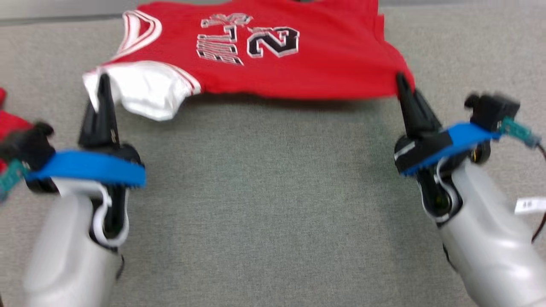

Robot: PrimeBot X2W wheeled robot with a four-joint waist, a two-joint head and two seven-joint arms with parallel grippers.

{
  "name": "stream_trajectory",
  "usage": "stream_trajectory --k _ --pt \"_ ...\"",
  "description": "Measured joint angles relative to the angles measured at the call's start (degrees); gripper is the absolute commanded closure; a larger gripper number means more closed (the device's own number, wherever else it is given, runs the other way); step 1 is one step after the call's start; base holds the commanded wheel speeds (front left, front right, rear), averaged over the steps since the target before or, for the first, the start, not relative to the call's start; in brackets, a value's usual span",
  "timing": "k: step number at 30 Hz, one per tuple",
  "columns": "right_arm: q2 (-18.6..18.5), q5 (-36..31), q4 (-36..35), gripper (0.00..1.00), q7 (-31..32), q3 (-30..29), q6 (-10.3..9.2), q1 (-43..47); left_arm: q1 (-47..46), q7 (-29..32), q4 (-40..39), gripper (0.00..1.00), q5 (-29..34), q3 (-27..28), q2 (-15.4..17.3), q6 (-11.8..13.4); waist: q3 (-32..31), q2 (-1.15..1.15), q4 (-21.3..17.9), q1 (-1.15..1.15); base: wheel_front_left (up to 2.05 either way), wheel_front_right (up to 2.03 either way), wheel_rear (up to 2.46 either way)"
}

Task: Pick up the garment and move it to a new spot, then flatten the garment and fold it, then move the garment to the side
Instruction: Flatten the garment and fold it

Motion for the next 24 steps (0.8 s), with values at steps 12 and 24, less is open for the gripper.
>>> stream_trajectory --k 12,24 --pt "-1.7 4.2 -4.8 1.00 0.0 -2.1 0.00 22.7 25.8 0.0 -7.6 1.00 2.5 4.3 -6.8 0.0 -10.0 -0.01 0.9 -0.01 0.00 0.00 0.00" --pt "-4.6 5.3 -8.6 1.00 1.4 -2.2 0.00 39.0 43.8 0.0 -13.0 1.00 5.7 4.4 -9.0 0.7 -17.4 -0.01 2.1 -0.01 0.00 0.00 0.00"
